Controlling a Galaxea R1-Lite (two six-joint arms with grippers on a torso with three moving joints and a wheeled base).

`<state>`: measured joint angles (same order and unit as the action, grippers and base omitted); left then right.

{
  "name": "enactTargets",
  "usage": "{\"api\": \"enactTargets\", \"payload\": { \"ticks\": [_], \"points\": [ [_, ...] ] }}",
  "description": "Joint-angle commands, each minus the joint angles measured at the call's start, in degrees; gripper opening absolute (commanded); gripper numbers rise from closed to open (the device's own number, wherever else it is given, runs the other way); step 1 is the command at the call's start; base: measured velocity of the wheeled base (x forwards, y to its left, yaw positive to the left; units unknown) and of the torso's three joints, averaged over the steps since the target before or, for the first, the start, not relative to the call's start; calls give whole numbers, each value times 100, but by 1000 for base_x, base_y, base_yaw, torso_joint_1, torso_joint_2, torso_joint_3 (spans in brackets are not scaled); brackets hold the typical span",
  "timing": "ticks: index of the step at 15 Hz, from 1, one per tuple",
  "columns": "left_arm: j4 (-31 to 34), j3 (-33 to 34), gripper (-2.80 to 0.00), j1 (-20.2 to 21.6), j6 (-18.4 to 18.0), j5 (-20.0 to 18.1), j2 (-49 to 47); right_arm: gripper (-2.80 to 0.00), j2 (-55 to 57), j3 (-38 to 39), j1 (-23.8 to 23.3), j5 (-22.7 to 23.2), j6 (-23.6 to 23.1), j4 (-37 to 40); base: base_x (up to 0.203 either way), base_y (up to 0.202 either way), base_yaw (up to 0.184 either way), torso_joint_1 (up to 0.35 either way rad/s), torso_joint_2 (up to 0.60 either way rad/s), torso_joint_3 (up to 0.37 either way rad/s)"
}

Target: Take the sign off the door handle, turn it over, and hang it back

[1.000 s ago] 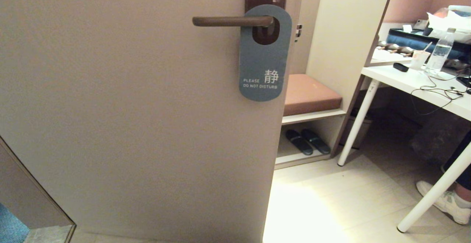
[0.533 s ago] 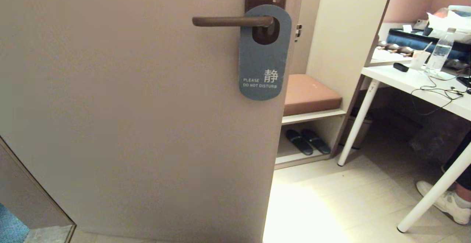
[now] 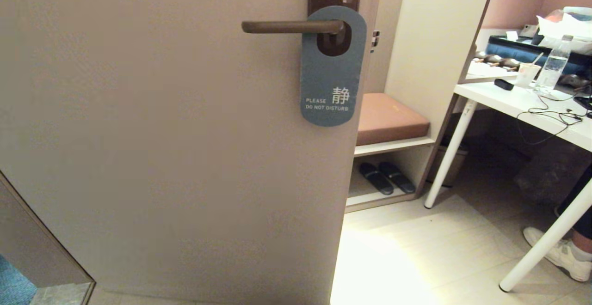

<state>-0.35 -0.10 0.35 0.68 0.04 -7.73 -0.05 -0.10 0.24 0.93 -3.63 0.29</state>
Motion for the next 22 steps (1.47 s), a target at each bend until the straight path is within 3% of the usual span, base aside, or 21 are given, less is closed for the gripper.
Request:
{"api": "enactTargets", "payload": {
  "ticks": [1, 8, 22],
  "points": [
    [-9, 1, -280, -8, 2, 4, 262, -280, 5, 1, 2, 4, -6, 6, 0, 0, 0, 0, 0, 0],
    [-17, 1, -280, -18, 99, 92, 764, -280, 5, 1, 2, 4, -6, -2, 0, 0, 0, 0, 0, 0],
    [0, 1, -280, -35, 72, 84, 764, -280, 5, 1, 2, 4, -6, -3, 0, 0, 0, 0, 0, 0]
  ]
}}
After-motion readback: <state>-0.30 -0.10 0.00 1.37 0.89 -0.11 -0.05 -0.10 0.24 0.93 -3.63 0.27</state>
